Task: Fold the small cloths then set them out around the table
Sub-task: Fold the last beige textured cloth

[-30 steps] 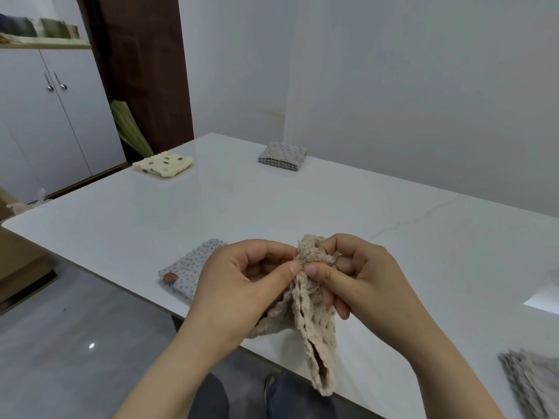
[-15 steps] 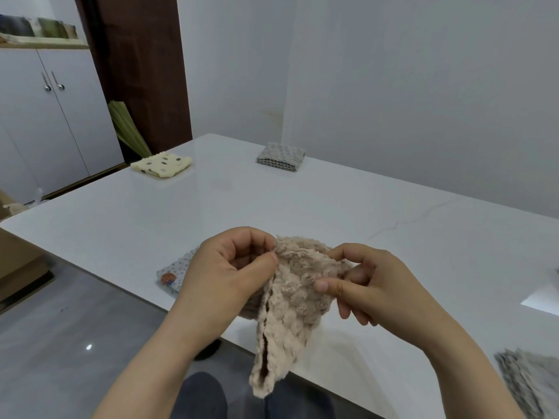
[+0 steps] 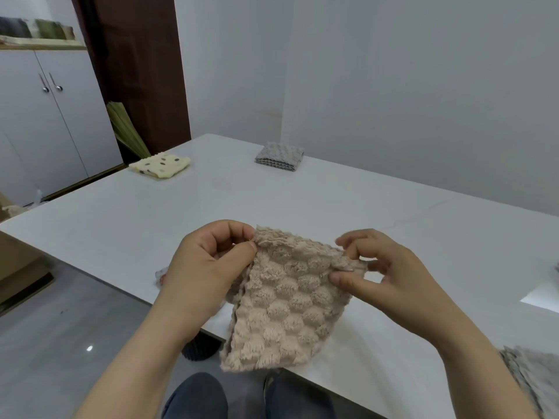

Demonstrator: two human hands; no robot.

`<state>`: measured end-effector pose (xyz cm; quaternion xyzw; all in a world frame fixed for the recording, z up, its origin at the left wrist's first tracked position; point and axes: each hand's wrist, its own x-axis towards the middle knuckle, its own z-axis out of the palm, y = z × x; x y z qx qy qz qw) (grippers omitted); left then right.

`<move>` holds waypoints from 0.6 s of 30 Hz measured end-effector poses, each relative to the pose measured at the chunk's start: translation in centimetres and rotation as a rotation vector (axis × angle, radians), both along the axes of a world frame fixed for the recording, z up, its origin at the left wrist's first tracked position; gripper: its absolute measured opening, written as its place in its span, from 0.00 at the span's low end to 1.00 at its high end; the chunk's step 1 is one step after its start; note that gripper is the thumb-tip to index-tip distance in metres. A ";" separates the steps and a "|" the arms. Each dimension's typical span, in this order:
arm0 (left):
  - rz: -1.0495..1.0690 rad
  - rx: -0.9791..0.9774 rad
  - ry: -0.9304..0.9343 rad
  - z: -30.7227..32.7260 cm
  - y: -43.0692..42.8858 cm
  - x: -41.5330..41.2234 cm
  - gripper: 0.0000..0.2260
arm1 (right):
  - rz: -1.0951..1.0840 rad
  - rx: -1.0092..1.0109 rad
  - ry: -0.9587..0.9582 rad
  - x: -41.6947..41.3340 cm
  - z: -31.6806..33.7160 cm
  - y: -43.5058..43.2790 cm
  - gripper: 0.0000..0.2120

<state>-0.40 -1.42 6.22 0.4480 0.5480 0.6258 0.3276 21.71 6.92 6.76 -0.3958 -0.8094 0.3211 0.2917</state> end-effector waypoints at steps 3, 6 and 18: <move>0.013 -0.016 -0.030 -0.2 0.1 0.1 0.07 | 0.032 -0.169 0.207 -0.4 -0.4 -0.4 0.10; 0.028 -0.029 -0.090 -0.5 0.3 0.2 0.05 | -0.029 -0.258 0.407 -1.1 -1.0 -0.7 0.11; 0.000 -0.065 -0.265 -1.1 0.6 1.1 0.06 | -0.240 -0.234 0.735 -3.5 -2.5 -1.6 0.09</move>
